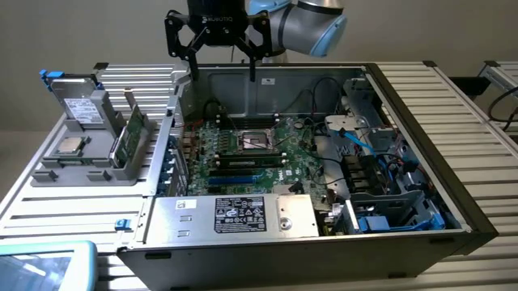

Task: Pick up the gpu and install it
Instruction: 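Reach for the gpu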

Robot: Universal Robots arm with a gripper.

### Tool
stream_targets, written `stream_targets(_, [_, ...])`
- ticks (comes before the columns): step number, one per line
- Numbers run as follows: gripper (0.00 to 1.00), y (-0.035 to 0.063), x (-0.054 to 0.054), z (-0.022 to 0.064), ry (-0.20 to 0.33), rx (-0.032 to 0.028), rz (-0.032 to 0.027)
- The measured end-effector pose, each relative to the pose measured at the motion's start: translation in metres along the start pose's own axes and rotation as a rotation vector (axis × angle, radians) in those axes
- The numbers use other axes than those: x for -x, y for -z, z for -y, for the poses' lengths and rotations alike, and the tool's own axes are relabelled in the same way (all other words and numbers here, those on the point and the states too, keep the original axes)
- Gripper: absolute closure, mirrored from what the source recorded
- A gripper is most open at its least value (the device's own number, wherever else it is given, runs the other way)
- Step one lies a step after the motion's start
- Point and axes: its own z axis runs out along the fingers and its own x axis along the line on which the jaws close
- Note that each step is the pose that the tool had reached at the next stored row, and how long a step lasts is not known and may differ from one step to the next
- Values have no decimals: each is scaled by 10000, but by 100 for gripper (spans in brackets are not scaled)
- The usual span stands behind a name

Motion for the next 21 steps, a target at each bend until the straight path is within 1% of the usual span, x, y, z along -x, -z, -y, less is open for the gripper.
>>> stream_targets(5, [1,-1,-16,-3,-2,2,-1])
stream_targets(7, [3,-1,-84,-16,-2,0,-1])
stream_targets(8, [10,-1,-128,-20,-3,1,0])
stream_targets(9, [10,0,-170,-26,-2,1,0])
stream_targets(12, [27,-1,-294,-54,-2,-1,-1])
stream_targets(13, [27,-4,-335,-64,-2,2,1])
stream_targets(14, [33,-6,-379,-75,-3,2,1])
stream_targets(15, [33,-10,-423,-88,-2,1,1])
stream_targets(17, [45,-23,-515,-117,-2,1,0])
stream_targets(18, [45,-30,-560,-131,-2,1,0])
stream_targets(21, [63,-47,-699,-169,-1,-1,-1])
